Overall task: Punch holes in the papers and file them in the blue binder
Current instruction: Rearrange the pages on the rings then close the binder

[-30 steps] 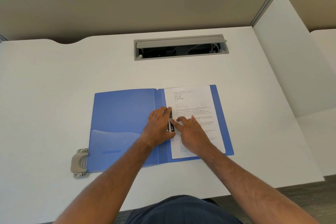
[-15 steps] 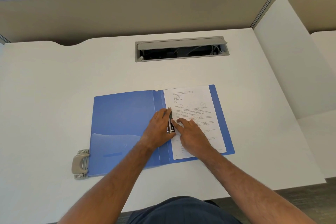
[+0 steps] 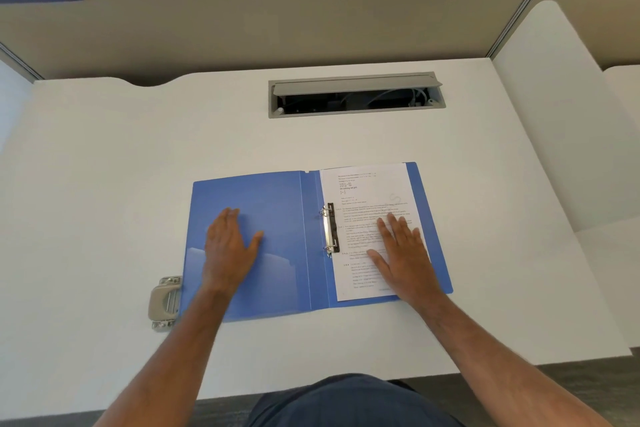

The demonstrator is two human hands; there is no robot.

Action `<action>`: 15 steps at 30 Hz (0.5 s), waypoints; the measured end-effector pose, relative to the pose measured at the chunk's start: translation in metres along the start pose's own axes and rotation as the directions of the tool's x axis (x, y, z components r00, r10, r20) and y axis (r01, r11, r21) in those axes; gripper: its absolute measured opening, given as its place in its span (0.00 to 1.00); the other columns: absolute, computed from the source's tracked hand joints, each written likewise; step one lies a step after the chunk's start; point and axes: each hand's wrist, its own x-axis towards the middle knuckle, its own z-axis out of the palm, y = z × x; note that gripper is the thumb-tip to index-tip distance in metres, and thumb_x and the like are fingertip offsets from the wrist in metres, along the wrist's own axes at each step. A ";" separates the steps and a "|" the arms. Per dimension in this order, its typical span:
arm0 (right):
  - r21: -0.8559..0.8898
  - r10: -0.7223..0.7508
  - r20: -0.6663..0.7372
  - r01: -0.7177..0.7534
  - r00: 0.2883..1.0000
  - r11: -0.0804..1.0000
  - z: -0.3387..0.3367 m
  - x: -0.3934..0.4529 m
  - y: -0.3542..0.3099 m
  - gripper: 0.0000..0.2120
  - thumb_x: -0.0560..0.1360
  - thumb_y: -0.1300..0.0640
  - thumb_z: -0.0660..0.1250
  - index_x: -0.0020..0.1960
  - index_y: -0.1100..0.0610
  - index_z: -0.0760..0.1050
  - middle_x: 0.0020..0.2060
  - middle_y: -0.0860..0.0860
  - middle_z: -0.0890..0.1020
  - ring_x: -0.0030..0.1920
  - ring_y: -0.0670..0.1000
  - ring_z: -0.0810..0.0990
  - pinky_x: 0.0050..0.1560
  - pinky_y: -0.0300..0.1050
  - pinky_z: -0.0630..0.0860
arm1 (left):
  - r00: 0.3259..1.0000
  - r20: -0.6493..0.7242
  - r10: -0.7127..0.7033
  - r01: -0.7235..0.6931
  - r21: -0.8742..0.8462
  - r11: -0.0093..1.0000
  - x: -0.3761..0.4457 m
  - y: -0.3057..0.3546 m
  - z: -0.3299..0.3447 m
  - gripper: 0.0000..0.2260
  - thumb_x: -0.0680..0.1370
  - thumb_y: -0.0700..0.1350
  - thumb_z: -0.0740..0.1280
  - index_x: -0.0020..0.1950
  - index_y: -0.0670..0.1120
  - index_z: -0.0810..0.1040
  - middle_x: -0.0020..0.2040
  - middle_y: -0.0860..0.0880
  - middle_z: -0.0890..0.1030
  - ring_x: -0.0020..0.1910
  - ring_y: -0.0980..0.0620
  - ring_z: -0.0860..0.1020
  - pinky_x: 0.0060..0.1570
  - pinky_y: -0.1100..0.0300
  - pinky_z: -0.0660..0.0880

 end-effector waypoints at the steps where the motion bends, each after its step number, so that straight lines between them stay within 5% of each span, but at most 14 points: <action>1: -0.017 0.002 0.007 -0.001 1.000 1.000 0.001 0.000 0.002 0.37 0.85 0.36 0.53 0.87 0.51 0.47 0.87 0.52 0.48 0.87 0.56 0.47 0.85 0.59 0.47 | 0.998 -0.006 -0.067 0.067 0.013 0.998 0.002 -0.009 -0.006 0.33 0.80 0.52 0.73 0.78 0.35 0.67 0.77 0.35 0.70 0.78 0.35 0.67 0.77 0.39 0.63; 5: -0.040 0.000 0.023 0.001 1.000 0.999 0.002 -0.002 0.004 0.38 0.84 0.33 0.48 0.87 0.51 0.46 0.87 0.52 0.47 0.86 0.56 0.47 0.85 0.60 0.48 | 0.956 0.021 -0.293 0.294 -0.062 0.954 0.006 -0.027 -0.030 0.35 0.81 0.55 0.70 0.80 0.37 0.63 0.79 0.38 0.67 0.77 0.35 0.66 0.76 0.40 0.64; 15: -0.072 -0.005 0.038 0.007 0.999 0.997 0.006 0.000 0.005 0.39 0.83 0.30 0.40 0.87 0.50 0.43 0.87 0.52 0.45 0.86 0.57 0.46 0.85 0.60 0.46 | 0.881 0.109 -0.459 0.469 -0.315 0.825 0.016 -0.039 -0.054 0.34 0.79 0.54 0.73 0.79 0.42 0.65 0.75 0.40 0.72 0.75 0.37 0.69 0.72 0.42 0.69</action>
